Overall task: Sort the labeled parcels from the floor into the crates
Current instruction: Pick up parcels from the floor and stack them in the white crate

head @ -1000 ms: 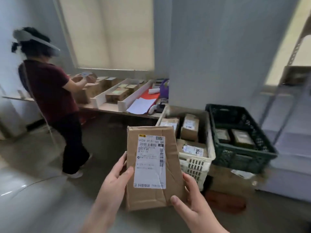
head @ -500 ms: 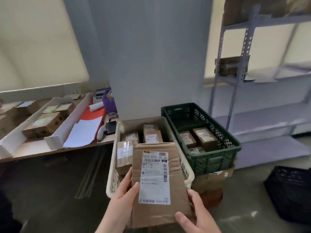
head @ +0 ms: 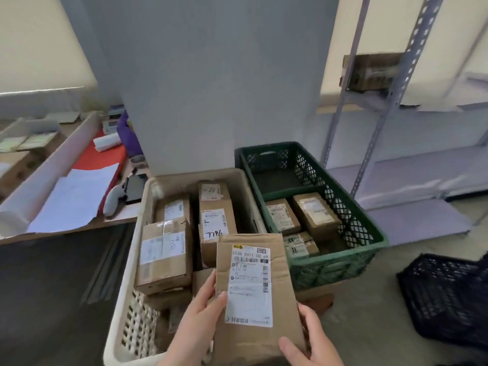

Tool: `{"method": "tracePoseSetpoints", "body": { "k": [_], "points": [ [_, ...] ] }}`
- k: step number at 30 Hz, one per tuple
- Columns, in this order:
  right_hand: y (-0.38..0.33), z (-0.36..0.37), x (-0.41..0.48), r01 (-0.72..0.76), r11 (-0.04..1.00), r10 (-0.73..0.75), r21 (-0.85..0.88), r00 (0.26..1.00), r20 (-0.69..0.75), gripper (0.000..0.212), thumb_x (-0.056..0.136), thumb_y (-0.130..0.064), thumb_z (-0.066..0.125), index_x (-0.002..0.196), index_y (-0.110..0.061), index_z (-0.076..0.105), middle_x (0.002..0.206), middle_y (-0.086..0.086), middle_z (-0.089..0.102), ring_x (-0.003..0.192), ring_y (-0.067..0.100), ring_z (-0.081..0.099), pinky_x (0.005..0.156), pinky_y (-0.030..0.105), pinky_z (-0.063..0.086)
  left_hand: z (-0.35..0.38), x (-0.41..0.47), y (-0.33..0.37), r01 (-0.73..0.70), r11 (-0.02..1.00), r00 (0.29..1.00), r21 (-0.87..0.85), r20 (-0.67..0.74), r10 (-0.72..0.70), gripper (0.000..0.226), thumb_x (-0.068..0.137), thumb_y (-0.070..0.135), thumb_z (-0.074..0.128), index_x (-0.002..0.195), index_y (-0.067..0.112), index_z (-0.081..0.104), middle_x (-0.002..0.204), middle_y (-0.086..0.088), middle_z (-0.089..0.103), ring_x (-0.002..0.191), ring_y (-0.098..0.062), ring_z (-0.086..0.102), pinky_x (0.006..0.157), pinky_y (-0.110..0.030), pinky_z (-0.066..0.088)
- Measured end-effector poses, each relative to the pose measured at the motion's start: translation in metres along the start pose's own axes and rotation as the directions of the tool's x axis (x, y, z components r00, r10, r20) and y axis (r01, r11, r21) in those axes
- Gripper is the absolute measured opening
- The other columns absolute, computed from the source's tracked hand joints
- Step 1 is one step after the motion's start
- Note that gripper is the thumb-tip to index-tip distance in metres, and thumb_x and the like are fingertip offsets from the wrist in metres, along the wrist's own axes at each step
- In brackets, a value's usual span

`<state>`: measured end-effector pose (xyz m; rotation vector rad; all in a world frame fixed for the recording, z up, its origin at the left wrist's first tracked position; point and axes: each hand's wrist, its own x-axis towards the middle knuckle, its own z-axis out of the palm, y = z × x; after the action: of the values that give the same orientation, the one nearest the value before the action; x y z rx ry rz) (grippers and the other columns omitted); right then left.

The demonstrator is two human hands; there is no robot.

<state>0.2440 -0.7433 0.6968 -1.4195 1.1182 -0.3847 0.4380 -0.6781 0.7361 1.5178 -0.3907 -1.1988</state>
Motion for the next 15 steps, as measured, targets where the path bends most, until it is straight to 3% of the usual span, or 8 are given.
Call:
{"method": "tracePoseSetpoints", "body": {
  "k": [4,8,12,15],
  "points": [
    [-0.012,-0.008,0.069,-0.081,0.992,0.094,-0.091,0.984,0.150,0.058,0.083,-0.029,0.069,0.127,-0.031,0.030,0.113,-0.019,0.049,0.094,-0.010,0.049,0.064,-0.001,0.039,0.003,0.040,0.004,0.044,0.998,0.993,-0.035,-0.105,-0.047,0.050,0.091,0.012,0.058,0.136,0.030,0.046,0.109,0.005,0.072,0.097,-0.012,0.068,0.083,-0.031,0.052],
    [-0.013,-0.012,0.122,-0.082,0.962,0.156,-0.259,0.947,0.280,0.066,0.081,-0.036,0.069,0.131,-0.026,0.027,0.116,-0.014,0.046,0.099,0.000,0.048,0.068,0.001,0.038,0.004,0.064,0.000,0.087,0.996,0.981,-0.037,-0.169,-0.092,0.047,0.090,0.018,0.061,0.132,0.035,0.049,0.103,0.012,0.073,0.095,-0.005,0.068,0.087,-0.029,0.051],
    [-0.005,-0.010,0.140,-0.044,0.928,0.197,-0.369,0.901,0.387,0.067,0.081,-0.047,0.065,0.131,-0.032,0.022,0.120,-0.020,0.046,0.101,-0.006,0.049,0.068,0.000,0.039,-0.005,0.080,-0.016,0.169,0.980,0.948,-0.107,-0.254,-0.191,0.052,0.091,0.022,0.060,0.138,0.035,0.043,0.106,0.013,0.071,0.100,-0.008,0.066,0.091,-0.033,0.050],
    [-0.003,-0.001,0.149,-0.062,0.922,0.222,-0.383,0.894,0.389,0.070,0.081,-0.047,0.065,0.135,-0.029,0.023,0.120,-0.022,0.046,0.101,-0.007,0.050,0.068,-0.001,0.039,-0.015,0.088,-0.026,0.184,0.977,0.937,-0.111,-0.280,-0.208,0.054,0.091,0.021,0.059,0.141,0.032,0.042,0.106,0.012,0.072,0.100,-0.009,0.066,0.093,-0.035,0.050]
  ]
}}
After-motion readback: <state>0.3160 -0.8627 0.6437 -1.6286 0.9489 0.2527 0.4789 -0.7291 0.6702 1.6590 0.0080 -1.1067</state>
